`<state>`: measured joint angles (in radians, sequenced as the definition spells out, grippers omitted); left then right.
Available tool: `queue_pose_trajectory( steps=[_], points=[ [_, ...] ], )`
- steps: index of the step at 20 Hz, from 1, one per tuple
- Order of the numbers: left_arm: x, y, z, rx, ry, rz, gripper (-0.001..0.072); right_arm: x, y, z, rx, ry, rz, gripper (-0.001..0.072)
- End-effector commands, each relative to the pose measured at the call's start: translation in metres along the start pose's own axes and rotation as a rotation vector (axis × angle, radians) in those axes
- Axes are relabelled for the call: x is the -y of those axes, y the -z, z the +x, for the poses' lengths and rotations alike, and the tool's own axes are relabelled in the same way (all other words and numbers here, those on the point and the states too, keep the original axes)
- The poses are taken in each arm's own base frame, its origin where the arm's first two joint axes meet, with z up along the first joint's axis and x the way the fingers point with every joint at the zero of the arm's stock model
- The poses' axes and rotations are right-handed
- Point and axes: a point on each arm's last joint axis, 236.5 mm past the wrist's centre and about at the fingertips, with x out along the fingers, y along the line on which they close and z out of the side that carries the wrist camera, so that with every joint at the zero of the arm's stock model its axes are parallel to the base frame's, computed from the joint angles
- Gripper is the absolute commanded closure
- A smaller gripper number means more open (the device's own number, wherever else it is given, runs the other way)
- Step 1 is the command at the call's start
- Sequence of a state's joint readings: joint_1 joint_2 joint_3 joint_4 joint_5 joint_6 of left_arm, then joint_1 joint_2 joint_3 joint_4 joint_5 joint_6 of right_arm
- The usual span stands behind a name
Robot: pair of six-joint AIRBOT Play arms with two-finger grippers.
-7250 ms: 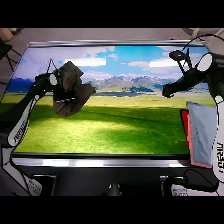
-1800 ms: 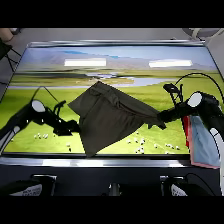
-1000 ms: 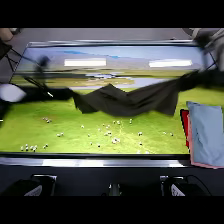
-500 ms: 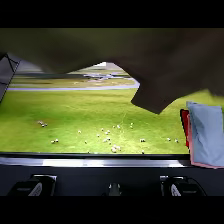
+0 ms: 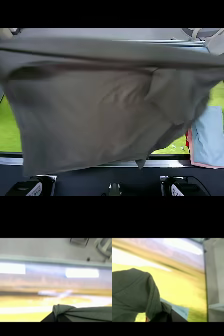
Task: Fold the shirts.
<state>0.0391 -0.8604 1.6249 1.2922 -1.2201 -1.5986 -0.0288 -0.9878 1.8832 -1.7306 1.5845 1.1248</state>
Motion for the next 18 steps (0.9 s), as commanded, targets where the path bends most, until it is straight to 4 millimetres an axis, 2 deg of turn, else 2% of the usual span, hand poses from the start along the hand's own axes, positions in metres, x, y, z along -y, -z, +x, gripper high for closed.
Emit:
queue_pose_trajectory(
  steps=[1,3,4,6,7,9,11,13,14,15,16,17,18],
  points=[
    [-0.040,0.096,0.096,-0.309,-0.035,-0.016,0.0687,-0.059,0.036,0.114,-0.278,-0.224,-0.052,0.0698],
    [-0.063,0.146,0.150,-0.417,-0.060,-0.065,0.0687,-0.089,0.052,0.189,-0.356,-0.287,-0.011,0.0698],
    [-0.076,0.165,0.175,-0.455,-0.075,-0.088,0.0687,-0.109,0.053,0.224,-0.363,-0.335,0.023,0.0698],
    [-0.094,0.198,0.215,-0.535,-0.093,-0.125,0.0686,-0.144,0.043,0.281,-0.319,-0.427,0.100,0.0696],
    [-0.102,0.216,0.230,-0.579,-0.102,-0.141,0.0687,-0.160,0.035,0.303,-0.285,-0.466,0.148,0.0696],
    [-0.112,0.250,0.251,-0.672,-0.111,-0.164,0.0686,-0.192,0.025,0.335,-0.239,-0.561,0.257,0.0695],
    [-0.114,0.278,0.261,-0.743,-0.105,-0.201,0.0686,-0.217,0.029,0.352,-0.258,-0.635,0.326,0.0695],
    [-0.108,0.293,0.269,-0.777,-0.078,-0.252,0.0685,-0.230,0.038,0.362,-0.286,-0.666,0.351,0.0693],
    [-0.103,0.294,0.271,-0.779,-0.061,-0.278,0.0681,-0.230,0.037,0.366,-0.280,-0.662,0.354,0.0632],
    [-0.099,0.293,0.271,-0.778,-0.048,-0.298,0.0586,-0.228,0.037,0.363,-0.276,-0.666,0.339,0.0444],
    [-0.098,0.289,0.266,-0.797,-0.039,-0.295,0.0309,-0.219,0.037,0.355,-0.277,-0.676,0.288,0.0230],
    [-0.104,0.284,0.255,-0.833,-0.044,-0.285,0.0112,-0.210,0.039,0.343,-0.281,-0.692,0.215,0.0134],
    [-0.113,0.281,0.240,-0.884,-0.043,-0.254,0.0102,-0.193,0.048,0.331,-0.308,-0.687,0.147,0.0136]
  ],
)
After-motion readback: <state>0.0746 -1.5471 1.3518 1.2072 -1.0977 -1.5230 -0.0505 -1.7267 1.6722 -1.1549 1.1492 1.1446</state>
